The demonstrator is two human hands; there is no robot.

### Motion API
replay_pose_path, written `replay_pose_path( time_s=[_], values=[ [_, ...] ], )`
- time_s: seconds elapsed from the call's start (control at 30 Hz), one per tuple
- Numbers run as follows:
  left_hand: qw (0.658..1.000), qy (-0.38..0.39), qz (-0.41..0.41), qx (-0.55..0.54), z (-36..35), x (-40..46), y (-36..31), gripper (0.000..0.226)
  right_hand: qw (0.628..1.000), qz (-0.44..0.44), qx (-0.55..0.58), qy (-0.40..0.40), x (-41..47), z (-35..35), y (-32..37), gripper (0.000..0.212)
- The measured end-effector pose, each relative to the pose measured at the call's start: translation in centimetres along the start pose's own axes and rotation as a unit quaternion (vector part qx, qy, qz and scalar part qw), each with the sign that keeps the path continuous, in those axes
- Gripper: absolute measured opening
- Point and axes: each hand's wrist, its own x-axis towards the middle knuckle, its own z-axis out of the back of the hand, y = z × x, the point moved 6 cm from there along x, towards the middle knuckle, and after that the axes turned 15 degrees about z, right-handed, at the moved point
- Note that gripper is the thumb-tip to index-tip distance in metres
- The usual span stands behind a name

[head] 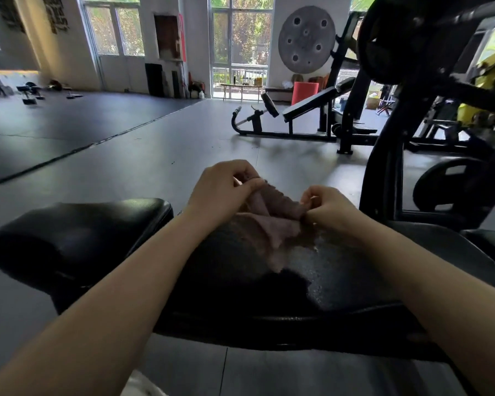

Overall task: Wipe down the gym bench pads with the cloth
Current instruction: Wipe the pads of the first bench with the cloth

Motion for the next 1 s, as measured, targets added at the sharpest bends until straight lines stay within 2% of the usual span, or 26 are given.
replay_pose_path(
  time_s=[0.1,0.2,0.27,0.33,0.5,0.57,0.63,0.77,0.87,0.93,1.0],
  values=[
    [1.000,-0.006,0.003,-0.025,0.3,1.1,-0.9,0.016,0.999,-0.003,-0.004,-0.042,1.0,2.1,0.6,0.032],
    [0.999,-0.014,-0.005,-0.052,0.3,1.9,-2.3,0.014,0.999,-0.012,0.043,-0.018,1.3,2.2,0.8,0.029],
    [0.998,-0.014,-0.018,-0.060,0.3,2.1,-3.3,0.013,0.995,-0.013,0.099,0.005,1.1,1.7,1.0,0.019],
    [0.998,-0.014,-0.034,-0.052,0.3,2.2,-4.1,0.012,0.994,-0.012,0.106,0.009,1.0,1.6,0.9,0.013],
    [0.998,-0.028,-0.035,-0.033,0.6,2.9,-3.5,0.008,0.998,-0.016,0.052,-0.011,1.1,2.0,0.6,0.024],
    [0.999,-0.038,-0.014,-0.023,0.8,3.4,-2.5,0.005,0.997,-0.003,0.074,-0.032,1.1,2.4,1.0,0.023],
    [0.999,-0.034,0.010,-0.002,0.6,3.8,-1.6,0.015,0.993,0.013,0.101,-0.053,1.2,3.0,1.5,0.021],
    [0.998,0.019,0.052,0.015,0.1,4.5,-0.7,0.037,0.995,0.044,0.037,-0.076,1.5,4.2,2.5,0.019],
    [0.994,0.065,0.080,-0.020,-0.4,5.3,-0.6,0.028,0.992,0.065,-0.027,-0.103,1.9,5.7,3.3,0.008],
    [0.995,0.089,0.053,0.004,-1.0,5.6,-1.6,0.021,0.983,0.096,-0.071,-0.136,2.1,7.1,4.8,0.004],
    [0.997,0.064,-0.003,0.051,-0.9,5.9,-2.9,0.031,0.974,0.151,-0.092,-0.142,2.0,8.1,7.2,0.003]
  ],
)
